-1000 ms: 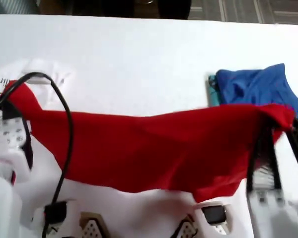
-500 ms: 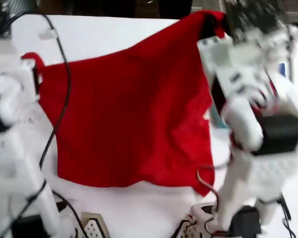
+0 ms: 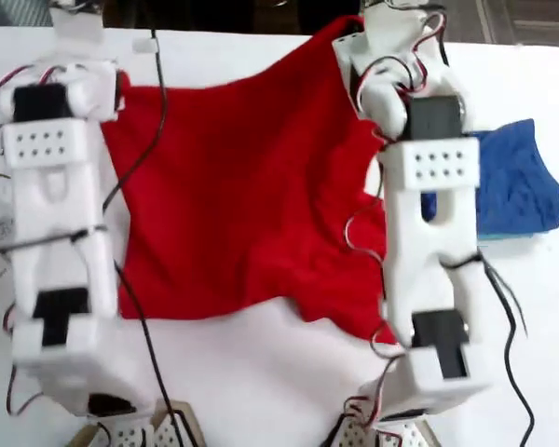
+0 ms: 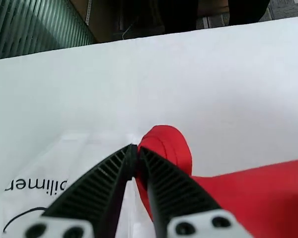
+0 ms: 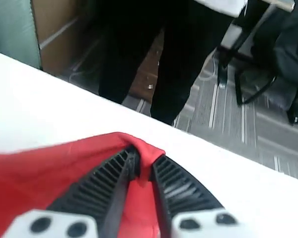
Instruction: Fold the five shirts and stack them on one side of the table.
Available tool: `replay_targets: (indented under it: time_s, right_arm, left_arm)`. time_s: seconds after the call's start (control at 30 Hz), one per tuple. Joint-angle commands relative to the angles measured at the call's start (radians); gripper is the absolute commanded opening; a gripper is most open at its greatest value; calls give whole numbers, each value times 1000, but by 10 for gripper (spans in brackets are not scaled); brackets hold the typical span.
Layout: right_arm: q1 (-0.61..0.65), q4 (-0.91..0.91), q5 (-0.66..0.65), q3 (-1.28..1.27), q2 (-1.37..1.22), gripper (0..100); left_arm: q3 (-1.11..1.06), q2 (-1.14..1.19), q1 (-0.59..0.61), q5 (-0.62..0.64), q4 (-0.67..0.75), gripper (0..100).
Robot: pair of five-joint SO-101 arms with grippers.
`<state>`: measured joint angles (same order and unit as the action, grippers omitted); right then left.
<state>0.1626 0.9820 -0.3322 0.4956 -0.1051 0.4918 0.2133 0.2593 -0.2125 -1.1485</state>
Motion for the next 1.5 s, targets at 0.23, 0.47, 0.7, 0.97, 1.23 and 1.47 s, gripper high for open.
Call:
replay_targets:
  time_s: [0.23, 0.47, 0.7, 0.97, 1.23, 1.47]
  right_arm:
    - [-38, -88, -8, 180, -297, 21]
    - [-28, -87, -8, 339, -530, 21]
    - [-28, -82, -8, 394, -710, 21]
    - [-31, -82, -8, 394, -742, 21]
    - [-45, 35, -3, 394, -691, 21]
    - [-50, 246, -2, 394, -555, 21]
  left_arm:
    - [542, 450, 2, -8, -15, 27]
    - [713, 672, -11, -8, -15, 27]
    - [728, 798, -15, -5, -15, 27]
    - [728, 821, -15, -6, -34, 27]
    - [731, 818, -14, -9, -169, 27]
    - [868, 775, -17, -9, -436, 27]
